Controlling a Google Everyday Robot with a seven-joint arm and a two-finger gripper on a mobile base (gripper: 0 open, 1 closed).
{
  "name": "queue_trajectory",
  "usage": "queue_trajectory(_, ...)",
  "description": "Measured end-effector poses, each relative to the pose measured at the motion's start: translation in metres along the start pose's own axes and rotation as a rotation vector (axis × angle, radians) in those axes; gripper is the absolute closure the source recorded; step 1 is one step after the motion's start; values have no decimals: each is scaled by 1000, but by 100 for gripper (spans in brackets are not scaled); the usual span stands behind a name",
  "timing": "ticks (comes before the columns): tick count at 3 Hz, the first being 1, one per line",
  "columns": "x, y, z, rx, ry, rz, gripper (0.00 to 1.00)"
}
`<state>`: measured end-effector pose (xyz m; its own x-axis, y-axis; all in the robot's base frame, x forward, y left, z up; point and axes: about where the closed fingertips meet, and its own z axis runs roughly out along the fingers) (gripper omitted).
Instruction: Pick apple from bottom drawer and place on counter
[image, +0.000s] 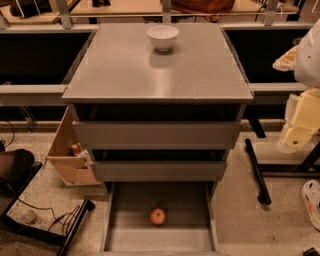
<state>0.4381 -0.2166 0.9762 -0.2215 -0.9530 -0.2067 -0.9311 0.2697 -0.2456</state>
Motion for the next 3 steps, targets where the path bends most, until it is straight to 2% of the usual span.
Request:
queue_trajectory(1, 0, 0, 0, 0, 0, 0, 0)
queue_trajectory(2, -6, 2, 12, 18, -34, 12, 0)
queue_trajectory(3, -17, 19, 42, 29, -93, 63, 0)
